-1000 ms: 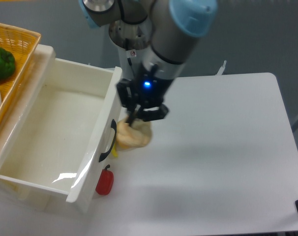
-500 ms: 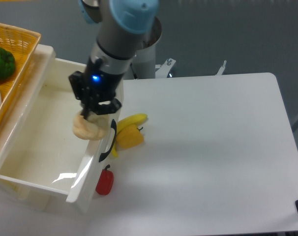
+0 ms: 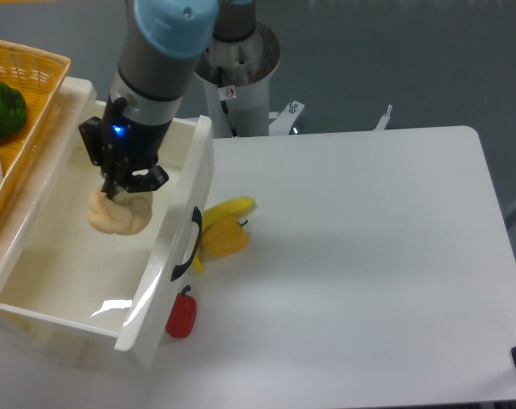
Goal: Place the round bread in the upper white drawer
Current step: 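Carry the held bread over the open white drawer and lower it, then open the gripper to release the bread inside the drawer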
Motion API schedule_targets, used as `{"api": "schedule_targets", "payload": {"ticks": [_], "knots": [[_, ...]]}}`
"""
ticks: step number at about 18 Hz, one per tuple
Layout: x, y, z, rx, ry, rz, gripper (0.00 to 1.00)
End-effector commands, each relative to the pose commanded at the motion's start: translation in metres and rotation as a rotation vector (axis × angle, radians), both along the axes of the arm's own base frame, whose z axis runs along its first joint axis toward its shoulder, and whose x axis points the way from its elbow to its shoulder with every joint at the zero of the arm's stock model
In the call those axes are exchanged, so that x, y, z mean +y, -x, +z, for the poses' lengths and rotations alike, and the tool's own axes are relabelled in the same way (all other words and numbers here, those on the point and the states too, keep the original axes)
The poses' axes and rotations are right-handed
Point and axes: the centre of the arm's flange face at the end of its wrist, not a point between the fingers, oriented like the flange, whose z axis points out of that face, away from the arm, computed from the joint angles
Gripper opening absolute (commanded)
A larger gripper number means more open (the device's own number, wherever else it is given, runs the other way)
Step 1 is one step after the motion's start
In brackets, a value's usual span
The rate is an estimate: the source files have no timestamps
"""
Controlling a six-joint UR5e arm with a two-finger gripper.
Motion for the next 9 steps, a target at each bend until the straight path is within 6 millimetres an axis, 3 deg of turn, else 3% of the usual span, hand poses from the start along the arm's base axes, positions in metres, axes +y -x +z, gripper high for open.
{"api": "schedule_targets", "payload": {"ticks": [2,3,5,6,9], "knots": [[0.001,-0.002,-0.006,0.001,-0.001,-0.003,0.53],[0.002,-0.005,-0.009,-0.001,0.004,-0.005,0.71],[0.003,-0.008,-0.012,0.014,0.016,-0.011,0.94],[0.002,-0.007,-0.013,0.029,0.029,-0.012,1.0],[0.002,-0.01,-0.013,0.035,0.034,-0.014,1.0]]}}
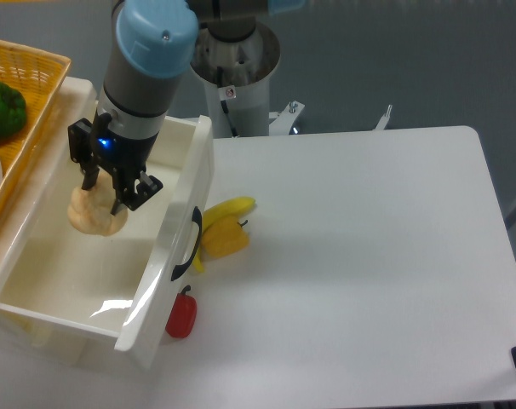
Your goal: Place the round bread in the upper white drawer
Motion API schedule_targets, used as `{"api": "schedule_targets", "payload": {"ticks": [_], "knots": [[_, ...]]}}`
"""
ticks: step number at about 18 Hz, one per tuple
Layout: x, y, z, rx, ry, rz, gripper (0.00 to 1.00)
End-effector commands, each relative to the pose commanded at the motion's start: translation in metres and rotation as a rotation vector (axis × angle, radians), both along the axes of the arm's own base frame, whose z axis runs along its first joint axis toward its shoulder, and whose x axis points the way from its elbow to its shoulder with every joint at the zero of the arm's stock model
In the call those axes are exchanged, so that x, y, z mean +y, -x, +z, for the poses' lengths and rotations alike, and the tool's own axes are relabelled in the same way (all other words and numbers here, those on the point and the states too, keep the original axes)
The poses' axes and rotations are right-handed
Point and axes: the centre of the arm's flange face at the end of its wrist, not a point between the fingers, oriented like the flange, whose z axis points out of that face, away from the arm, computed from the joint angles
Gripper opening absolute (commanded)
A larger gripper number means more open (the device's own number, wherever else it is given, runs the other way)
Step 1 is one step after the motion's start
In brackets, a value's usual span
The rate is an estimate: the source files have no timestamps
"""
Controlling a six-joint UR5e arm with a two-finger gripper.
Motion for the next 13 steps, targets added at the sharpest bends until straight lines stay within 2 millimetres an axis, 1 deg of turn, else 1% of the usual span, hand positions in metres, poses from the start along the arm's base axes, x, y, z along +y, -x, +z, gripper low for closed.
{"api": "schedule_targets", "payload": {"ticks": [10,12,13], "knots": [[0.003,0.004,0.003,0.015,-0.026,0.015,1.0],[0.001,0.011,0.006,0.023,-0.038,0.032,1.0],[-0.002,0.02,0.006,0.027,-0.04,0.046,1.0]]}}
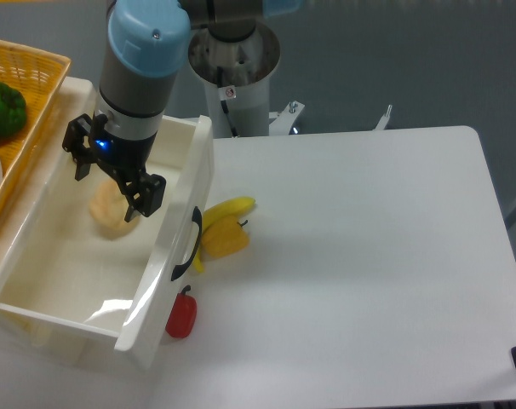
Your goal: Place the round bread in the upper white drawer
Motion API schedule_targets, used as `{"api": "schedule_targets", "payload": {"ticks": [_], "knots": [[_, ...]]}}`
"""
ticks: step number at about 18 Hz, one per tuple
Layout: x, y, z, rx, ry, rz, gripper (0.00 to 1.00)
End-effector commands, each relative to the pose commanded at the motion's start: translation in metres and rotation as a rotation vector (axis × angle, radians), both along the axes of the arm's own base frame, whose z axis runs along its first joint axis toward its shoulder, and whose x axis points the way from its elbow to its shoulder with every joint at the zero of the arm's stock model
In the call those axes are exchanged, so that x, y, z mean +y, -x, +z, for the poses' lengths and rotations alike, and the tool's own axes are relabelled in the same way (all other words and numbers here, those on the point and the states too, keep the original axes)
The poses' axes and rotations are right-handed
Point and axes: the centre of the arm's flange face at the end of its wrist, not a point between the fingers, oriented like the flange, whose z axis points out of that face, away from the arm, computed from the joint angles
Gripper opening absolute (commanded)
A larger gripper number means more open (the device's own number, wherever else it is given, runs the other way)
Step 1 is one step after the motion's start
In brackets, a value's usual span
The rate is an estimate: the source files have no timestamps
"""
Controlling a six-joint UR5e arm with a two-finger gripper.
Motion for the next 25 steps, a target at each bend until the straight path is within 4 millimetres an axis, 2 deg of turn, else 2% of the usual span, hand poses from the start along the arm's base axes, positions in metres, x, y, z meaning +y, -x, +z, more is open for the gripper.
{"api": "schedule_targets", "payload": {"ticks": [2,5,8,10,13,19,21,24,25], "knots": [[-0.005,0.014,0.0,0.004,-0.002,0.023,1.0],[-0.014,0.047,0.008,0.049,-0.056,0.069,1.0],[-0.019,0.075,0.017,0.152,-0.117,0.105,1.0],[-0.022,0.09,0.013,0.237,-0.08,0.122,1.0],[-0.037,0.117,0.002,0.327,-0.009,0.092,1.0],[-0.082,0.191,-0.027,0.367,0.06,0.037,1.0],[-0.098,0.215,-0.046,0.366,0.104,-0.021,1.0],[-0.118,0.239,-0.065,0.375,0.17,-0.132,1.0],[-0.129,0.258,-0.086,0.377,0.239,-0.23,1.0]]}}
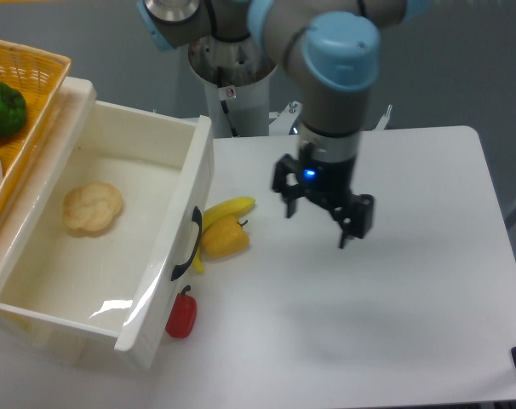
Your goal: Place the round bread in the upper white drawer
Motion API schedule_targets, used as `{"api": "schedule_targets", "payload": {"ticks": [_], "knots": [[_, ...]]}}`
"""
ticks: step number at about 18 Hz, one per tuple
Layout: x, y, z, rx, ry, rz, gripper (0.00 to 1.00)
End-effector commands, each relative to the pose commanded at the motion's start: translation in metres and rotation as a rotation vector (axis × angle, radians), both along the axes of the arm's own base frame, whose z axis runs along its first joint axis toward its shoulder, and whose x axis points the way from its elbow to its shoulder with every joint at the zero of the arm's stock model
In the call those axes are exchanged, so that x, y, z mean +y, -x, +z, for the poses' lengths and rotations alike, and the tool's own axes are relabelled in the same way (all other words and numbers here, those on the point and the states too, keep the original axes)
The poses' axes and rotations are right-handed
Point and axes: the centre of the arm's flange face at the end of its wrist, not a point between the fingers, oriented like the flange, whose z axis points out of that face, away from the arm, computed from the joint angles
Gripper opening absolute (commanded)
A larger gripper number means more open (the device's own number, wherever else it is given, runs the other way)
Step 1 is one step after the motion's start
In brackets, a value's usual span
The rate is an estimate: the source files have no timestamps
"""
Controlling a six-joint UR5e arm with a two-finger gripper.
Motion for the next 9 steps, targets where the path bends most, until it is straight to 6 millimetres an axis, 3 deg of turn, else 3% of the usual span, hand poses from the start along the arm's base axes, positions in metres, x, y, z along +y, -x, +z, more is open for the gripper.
{"api": "schedule_targets", "payload": {"ticks": [9], "knots": [[-0.018,0.083,-0.079,-0.063,0.056,-0.051,1.0]]}}
